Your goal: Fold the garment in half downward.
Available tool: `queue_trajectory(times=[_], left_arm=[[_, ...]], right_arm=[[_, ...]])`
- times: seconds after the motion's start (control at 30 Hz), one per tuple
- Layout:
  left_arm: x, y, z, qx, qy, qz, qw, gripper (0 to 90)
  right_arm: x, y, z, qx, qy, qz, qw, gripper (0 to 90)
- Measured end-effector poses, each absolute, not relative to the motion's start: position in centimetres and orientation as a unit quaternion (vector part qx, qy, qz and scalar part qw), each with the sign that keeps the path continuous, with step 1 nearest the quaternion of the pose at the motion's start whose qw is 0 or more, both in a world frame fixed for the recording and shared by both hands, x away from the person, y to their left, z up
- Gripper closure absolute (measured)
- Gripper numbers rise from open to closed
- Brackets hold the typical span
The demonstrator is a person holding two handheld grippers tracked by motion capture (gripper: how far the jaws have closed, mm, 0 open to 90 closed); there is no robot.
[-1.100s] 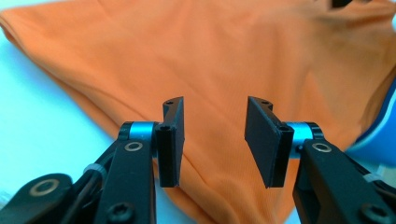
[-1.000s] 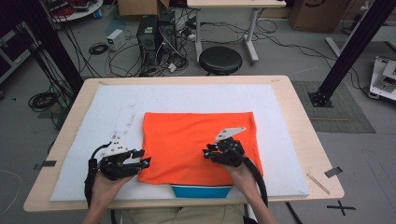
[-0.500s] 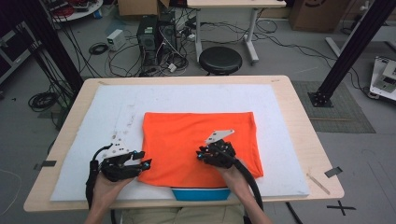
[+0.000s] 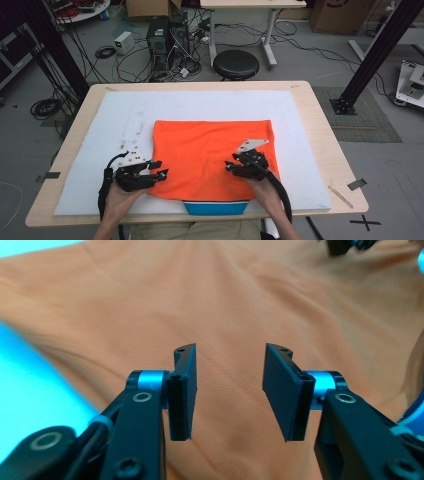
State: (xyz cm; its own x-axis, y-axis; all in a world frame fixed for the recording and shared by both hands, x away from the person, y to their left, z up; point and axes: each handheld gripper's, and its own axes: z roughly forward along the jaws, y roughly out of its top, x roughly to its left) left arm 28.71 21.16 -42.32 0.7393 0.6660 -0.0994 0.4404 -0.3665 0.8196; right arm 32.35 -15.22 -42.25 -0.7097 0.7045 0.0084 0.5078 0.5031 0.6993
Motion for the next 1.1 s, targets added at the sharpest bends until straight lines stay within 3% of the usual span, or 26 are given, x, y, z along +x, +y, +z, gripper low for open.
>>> queue_trajectory(times=[0.23, 0.4, 0.57, 0.73, 0.87, 1.0, 1.03, 1.1], left_arm=[[28.6, 21.4, -44.2, 0.843, 0.347, 0.153, 0.38, 59.5], [28.5, 23.5, -44.0, 0.829, 0.37, 0.138, 0.397, 64.1], [30.3, 24.3, -42.3, 0.801, 0.387, 0.17, 0.425, 63.9], [36.4, 23.3, -40.8, 0.777, 0.424, 0.209, 0.415, 68.5], [41.0, 22.3, -42.0, 0.779, 0.455, 0.191, 0.386, 71.5], [42.9, 22.2, -44.2, 0.78, 0.481, 0.186, 0.356, 73.3], [42.9, 22.6, -44.5, 0.768, 0.487, 0.185, 0.373, 75.6], [42.9, 22.9, -44.2, 0.762, 0.5, 0.201, 0.359, 78.7]], right_arm=[[30.4, -21.0, -43.9, 0.401, 0.845, 0.322, 0.147, 60.5], [29.2, -24.2, -44.0, 0.428, 0.827, 0.327, 0.159, 61.4], [29.8, -25.7, -42.6, 0.451, 0.801, 0.353, 0.174, 54.4], [34.2, -25.0, -40.9, 0.452, 0.792, 0.366, 0.187, 54.0], [39.5, -23.6, -41.6, 0.472, 0.791, 0.325, 0.211, 54.7], [42.7, -23.4, -43.5, 0.491, 0.794, 0.294, 0.205, 56.6], [43.1, -23.8, -43.8, 0.499, 0.783, 0.317, 0.192, 59.5], [43.3, -24.3, -44.0, 0.521, 0.772, 0.282, 0.227, 66.9]])
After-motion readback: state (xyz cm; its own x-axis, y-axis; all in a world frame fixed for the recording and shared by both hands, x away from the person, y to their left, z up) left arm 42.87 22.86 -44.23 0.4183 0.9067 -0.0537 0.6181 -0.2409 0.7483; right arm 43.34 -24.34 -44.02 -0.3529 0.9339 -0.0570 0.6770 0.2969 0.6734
